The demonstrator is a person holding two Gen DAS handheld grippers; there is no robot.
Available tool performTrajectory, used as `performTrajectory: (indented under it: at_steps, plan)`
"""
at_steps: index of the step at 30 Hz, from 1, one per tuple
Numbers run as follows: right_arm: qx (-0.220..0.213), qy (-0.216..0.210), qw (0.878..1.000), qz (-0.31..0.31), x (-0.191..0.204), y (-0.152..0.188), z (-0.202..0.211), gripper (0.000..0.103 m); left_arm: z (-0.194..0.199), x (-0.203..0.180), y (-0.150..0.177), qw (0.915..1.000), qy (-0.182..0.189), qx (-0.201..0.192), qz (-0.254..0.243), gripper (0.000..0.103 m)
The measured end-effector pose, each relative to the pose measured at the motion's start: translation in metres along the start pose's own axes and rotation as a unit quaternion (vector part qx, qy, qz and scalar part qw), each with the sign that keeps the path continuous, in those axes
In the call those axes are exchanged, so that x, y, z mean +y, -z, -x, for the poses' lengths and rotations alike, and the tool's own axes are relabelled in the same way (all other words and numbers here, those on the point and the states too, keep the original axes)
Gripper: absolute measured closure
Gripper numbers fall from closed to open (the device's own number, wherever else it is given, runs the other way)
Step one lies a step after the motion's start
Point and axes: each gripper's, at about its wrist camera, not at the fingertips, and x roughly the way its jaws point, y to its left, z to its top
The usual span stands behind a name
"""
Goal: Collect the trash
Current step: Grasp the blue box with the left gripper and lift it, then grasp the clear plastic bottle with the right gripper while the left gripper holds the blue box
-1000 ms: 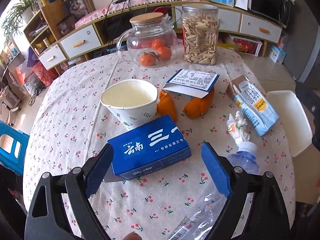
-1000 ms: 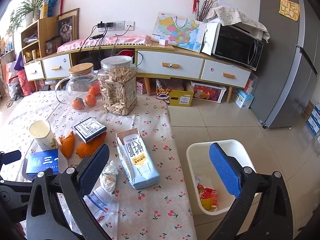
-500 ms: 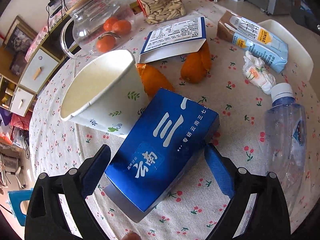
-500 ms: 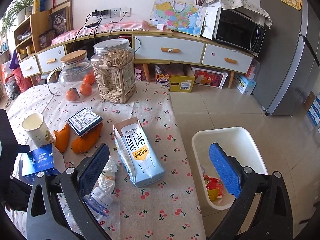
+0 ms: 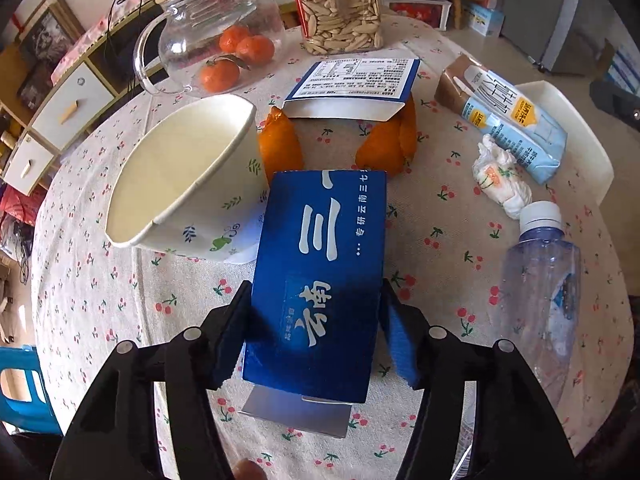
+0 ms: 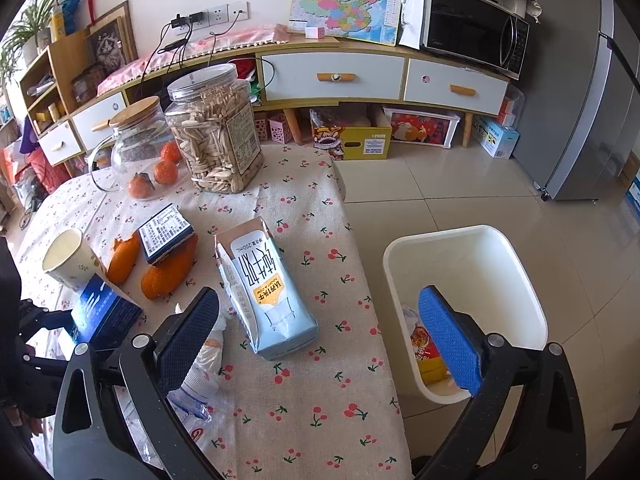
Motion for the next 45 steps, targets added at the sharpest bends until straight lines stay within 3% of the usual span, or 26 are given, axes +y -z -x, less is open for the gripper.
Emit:
performTrajectory:
  at_steps: [10, 15, 17, 25, 26, 27, 30, 33, 45]
  plan:
    - [0.117, -0.110, 0.987, 0.002, 0.034, 0.037, -0.008, 0.007, 0.065, -0.006, 0.038, 0.9909, 0.015, -0.060, 0.119, 0.046]
    - [0.213, -0.180, 0.959, -0.043, 0.057, 0.069, -0.028, 0.007, 0.085, -0.003, 0.049, 0.9844, 0.022, -0.089, 0.150, 0.046]
    - [0.232, -0.196, 0.951, -0.060, 0.064, 0.078, -0.032, 0.007, 0.090, 0.001, 0.050, 0.9816, 0.027, -0.098, 0.162, 0.046]
    - [0.204, -0.181, 0.961, -0.039, 0.092, 0.085, -0.027, 0.006, 0.098, 0.031, 0.061, 0.9707, 0.012, -0.114, 0.211, 0.046]
    - [0.195, -0.181, 0.964, -0.028, 0.095, 0.085, -0.026, 0.010, 0.097, 0.034, 0.063, 0.9694, 0.013, -0.112, 0.218, 0.046]
    - [0.188, -0.178, 0.966, -0.018, 0.099, 0.084, -0.025, 0.021, 0.096, 0.035, 0.064, 0.9686, 0.012, -0.111, 0.222, 0.046]
    - [0.187, -0.203, 0.961, -0.015, 0.103, 0.080, -0.024, 0.037, 0.098, 0.039, 0.067, 0.9671, 0.012, -0.114, 0.227, 0.046]
    - [0.180, -0.213, 0.960, -0.013, 0.104, 0.075, -0.022, 0.042, 0.101, 0.041, 0.069, 0.9653, 0.012, -0.118, 0.233, 0.046]
    - [0.109, -0.243, 0.964, -0.017, 0.089, 0.041, 0.009, 0.043, 0.107, 0.040, 0.067, 0.9597, 0.017, -0.136, 0.245, 0.046]
